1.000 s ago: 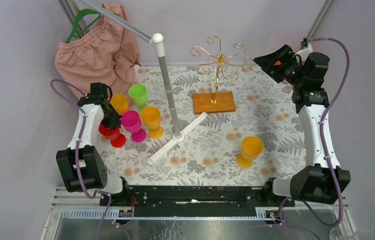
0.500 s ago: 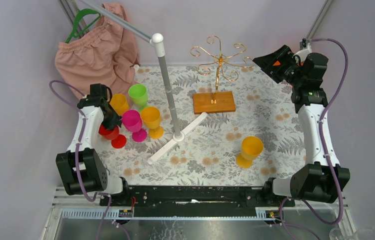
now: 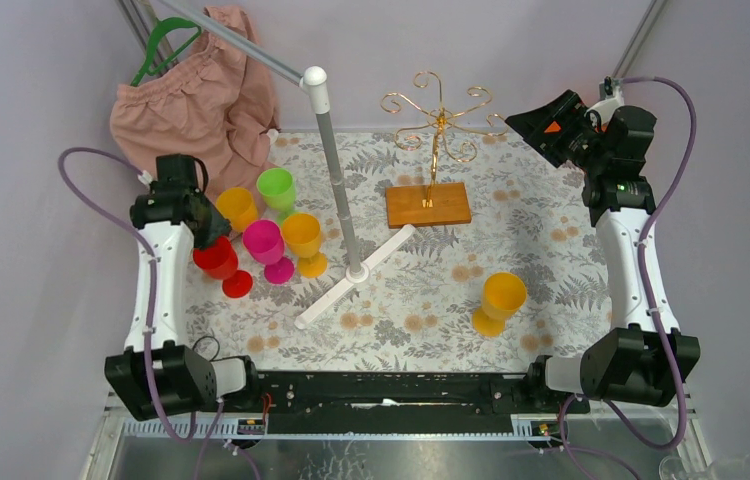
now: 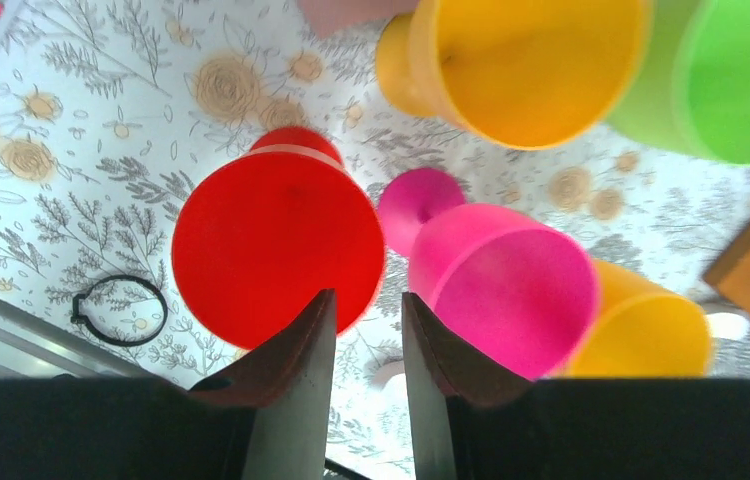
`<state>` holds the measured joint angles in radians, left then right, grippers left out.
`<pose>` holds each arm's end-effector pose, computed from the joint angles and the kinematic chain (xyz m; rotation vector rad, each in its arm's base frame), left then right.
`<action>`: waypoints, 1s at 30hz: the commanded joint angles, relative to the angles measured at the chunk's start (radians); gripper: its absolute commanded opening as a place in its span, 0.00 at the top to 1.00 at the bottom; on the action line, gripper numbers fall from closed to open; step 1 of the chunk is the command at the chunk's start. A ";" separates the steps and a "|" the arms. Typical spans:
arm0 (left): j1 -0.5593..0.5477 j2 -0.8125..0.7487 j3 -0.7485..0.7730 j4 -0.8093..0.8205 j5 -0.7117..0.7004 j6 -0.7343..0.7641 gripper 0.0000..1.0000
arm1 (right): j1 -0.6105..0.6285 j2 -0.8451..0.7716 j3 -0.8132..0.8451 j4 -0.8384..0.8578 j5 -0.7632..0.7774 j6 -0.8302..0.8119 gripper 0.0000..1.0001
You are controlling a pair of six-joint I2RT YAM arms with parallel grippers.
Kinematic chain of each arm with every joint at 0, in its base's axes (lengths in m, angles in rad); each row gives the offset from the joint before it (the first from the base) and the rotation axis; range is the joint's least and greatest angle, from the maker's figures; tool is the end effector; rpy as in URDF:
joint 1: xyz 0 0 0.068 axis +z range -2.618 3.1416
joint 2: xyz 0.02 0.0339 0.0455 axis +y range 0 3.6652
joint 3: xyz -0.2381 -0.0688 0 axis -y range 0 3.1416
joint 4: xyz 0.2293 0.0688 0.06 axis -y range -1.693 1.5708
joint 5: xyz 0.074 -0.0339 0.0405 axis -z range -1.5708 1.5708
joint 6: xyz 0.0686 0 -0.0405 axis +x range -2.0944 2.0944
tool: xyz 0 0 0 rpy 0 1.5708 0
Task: Take the wine glass off the wine glass rack
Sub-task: Place the wine glass at the center of the board, then reset both arms
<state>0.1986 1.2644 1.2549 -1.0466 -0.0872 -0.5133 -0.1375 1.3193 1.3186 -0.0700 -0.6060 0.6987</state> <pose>0.2421 0.0548 0.2744 -0.9412 2.4453 0.0048 0.3225 -0.0052 0.3947 0.2297 1.6955 0.9173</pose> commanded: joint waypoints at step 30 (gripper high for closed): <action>0.009 -0.300 0.156 0.618 0.410 -0.211 0.58 | -0.004 -0.054 0.004 -0.143 0.322 -0.148 0.01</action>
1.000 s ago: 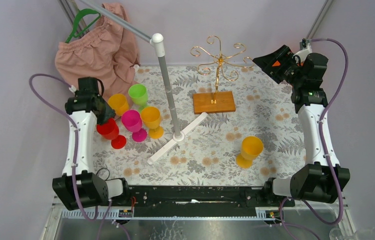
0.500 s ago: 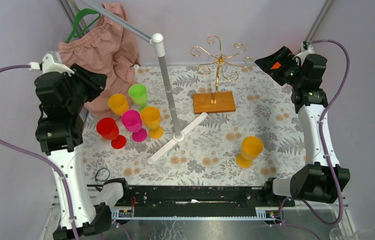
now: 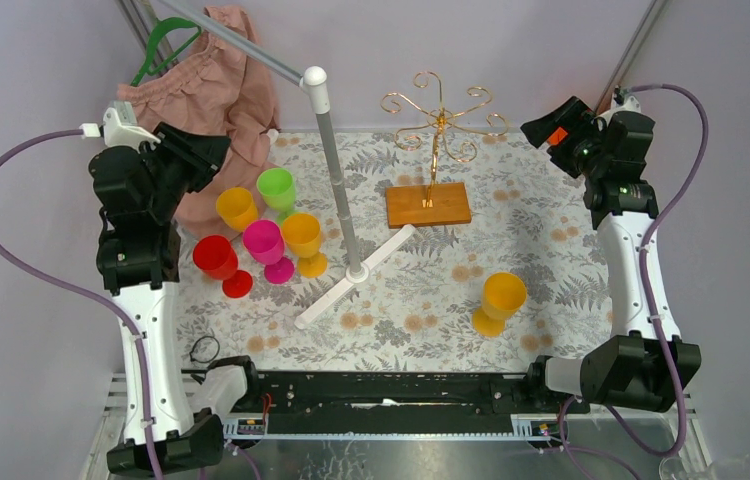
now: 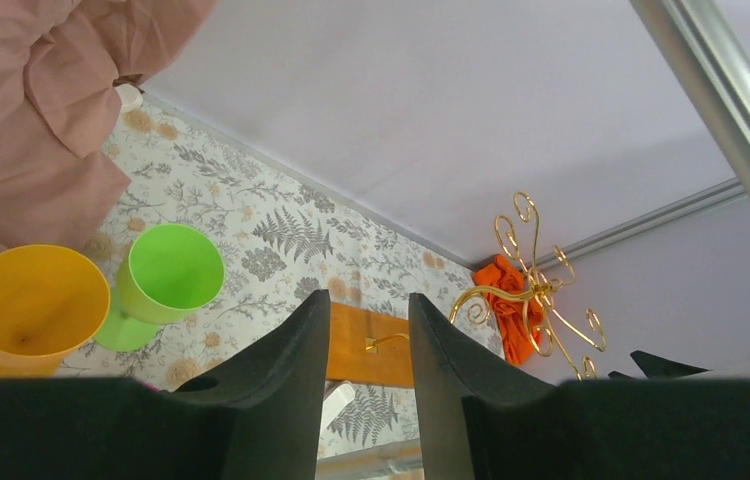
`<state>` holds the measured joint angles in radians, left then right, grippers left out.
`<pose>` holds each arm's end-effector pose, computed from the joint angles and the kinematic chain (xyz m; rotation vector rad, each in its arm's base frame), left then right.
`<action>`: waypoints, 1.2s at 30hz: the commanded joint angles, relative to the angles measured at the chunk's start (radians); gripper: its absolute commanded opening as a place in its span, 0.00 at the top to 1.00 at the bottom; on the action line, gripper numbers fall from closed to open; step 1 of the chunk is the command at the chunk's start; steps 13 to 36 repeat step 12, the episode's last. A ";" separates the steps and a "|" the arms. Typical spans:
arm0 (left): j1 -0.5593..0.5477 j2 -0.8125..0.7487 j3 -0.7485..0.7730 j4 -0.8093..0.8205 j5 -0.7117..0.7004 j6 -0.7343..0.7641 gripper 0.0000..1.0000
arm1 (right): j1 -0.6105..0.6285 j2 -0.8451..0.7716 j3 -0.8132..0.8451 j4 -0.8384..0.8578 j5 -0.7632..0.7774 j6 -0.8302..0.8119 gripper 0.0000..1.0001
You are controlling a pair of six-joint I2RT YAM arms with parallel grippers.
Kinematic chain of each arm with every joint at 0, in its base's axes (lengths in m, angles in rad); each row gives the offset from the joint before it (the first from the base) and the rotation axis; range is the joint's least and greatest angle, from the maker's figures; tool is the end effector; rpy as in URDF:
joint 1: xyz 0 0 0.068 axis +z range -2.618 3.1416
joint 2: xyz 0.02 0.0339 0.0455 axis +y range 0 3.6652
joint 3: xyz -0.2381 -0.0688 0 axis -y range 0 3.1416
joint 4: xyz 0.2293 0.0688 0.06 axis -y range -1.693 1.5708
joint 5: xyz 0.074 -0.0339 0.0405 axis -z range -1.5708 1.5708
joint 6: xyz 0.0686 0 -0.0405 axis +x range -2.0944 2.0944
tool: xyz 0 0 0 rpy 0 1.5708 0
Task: Take the wine glass off the wine glass rack
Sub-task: Reset both arms
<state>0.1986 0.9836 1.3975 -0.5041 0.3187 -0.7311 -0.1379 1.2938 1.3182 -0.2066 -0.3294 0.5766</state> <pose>0.2125 0.0208 0.4463 -0.5332 1.6140 -0.6650 0.3193 -0.0219 0.3829 0.3886 1.7397 0.6063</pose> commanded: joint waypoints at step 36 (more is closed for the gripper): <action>0.009 -0.002 -0.011 0.069 -0.003 0.016 0.55 | -0.003 -0.049 0.013 -0.043 0.145 -0.068 0.00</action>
